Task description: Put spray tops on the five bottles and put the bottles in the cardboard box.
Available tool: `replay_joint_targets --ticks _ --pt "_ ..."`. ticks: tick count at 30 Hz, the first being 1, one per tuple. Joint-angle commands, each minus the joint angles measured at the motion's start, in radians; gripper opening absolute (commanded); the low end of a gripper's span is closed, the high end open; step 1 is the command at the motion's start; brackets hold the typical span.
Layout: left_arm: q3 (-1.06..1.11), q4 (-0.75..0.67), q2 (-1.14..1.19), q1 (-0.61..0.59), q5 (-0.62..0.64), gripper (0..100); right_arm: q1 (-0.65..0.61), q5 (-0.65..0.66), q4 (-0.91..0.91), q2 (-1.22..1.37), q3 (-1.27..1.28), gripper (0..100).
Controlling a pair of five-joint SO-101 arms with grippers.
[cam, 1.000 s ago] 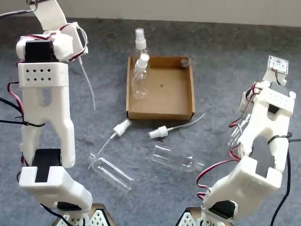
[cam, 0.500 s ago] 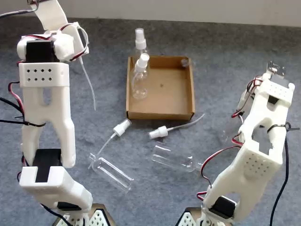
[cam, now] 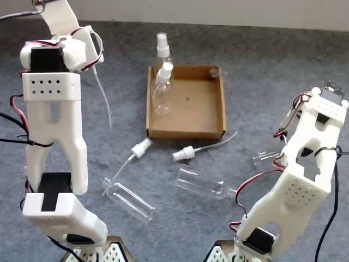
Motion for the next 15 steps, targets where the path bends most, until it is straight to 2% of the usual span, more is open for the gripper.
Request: replay_joint_targets --ticks 1,4,9,12,15 --pt "-0.05 0.003 -0.054 0.041 0.005 0 0.002 0.015 -0.022 -0.012 -0.039 9.4" --pt "-0.05 0.003 -0.054 0.044 0.005 0 0.002 0.089 -0.041 -0.012 -0.03 0.1" --pt "-0.05 0.009 -0.054 0.044 0.005 0 0.01 0.308 -0.05 -0.019 -0.058 0.5" --pt "-0.05 0.029 -0.054 0.044 0.005 0 -0.008 0.445 -0.058 -0.012 -0.17 0.5" --pt "-0.05 0.043 -0.054 0.044 0.005 0 -0.061 0.649 -0.051 -0.012 -0.257 0.5"
